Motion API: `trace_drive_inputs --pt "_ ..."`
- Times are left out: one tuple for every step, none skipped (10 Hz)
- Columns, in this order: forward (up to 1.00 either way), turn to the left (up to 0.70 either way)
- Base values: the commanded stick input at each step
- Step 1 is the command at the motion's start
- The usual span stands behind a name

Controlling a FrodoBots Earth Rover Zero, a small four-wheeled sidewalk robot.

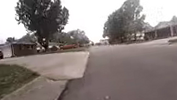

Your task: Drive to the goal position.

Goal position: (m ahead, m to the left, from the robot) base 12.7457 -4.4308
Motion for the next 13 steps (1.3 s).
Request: trace_drive_inputs --pt "1.00 0.00" --pt "1.00 0.02" --pt "1.00 0.00" --pt "1.00 -0.28" --pt "1.00 -0.39" --pt "1.00 -0.39" --pt "1.00 -0.36" --pt "1.00 0.00" --pt "1.00 0.00" --pt "1.00 0.00" --pt "1.00 0.00" --pt "1.00 0.00" --pt "1.00 0.00"
